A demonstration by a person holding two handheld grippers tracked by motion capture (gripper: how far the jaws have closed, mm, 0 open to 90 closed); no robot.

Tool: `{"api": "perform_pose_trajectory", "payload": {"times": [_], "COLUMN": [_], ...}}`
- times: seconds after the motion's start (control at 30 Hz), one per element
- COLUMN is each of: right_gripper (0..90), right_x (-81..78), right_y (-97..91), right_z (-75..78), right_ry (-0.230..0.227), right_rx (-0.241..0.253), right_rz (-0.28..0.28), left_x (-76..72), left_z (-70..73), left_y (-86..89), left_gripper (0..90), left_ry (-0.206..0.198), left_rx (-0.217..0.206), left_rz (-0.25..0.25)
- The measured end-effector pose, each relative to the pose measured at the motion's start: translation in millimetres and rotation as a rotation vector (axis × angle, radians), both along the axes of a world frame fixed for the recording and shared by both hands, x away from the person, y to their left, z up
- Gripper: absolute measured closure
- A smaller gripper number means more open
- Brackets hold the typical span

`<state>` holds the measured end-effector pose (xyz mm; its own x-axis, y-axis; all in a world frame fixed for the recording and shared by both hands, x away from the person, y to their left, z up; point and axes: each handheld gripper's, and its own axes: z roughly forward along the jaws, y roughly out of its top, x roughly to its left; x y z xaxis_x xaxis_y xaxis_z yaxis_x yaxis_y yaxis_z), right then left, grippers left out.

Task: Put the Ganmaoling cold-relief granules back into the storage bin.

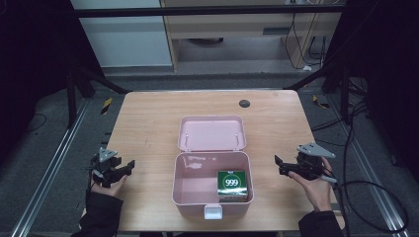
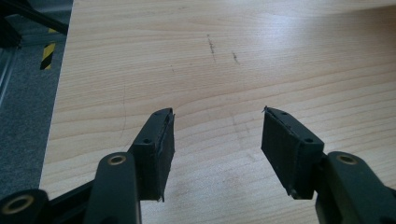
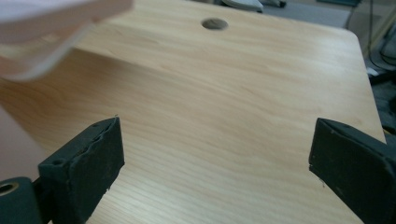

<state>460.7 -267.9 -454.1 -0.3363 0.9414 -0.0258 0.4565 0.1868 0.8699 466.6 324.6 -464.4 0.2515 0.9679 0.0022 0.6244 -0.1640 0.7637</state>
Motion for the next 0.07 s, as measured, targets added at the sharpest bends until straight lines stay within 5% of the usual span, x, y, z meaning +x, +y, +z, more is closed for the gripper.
{"api": "perform_pose_trajectory", "payload": {"times": [0.07], "right_gripper": [3.8], "right_x": [-0.5], "right_y": [-5.1], "right_z": [-8.7], "right_ry": [0.022], "right_rx": [-0.008], "right_rz": [-0.015], "left_x": [0.2], "left_z": [-0.4], "left_y": [0.2], "left_gripper": [43.1], "left_ry": [0.001], "left_rx": [0.001], "left_rz": [-0.001]}}
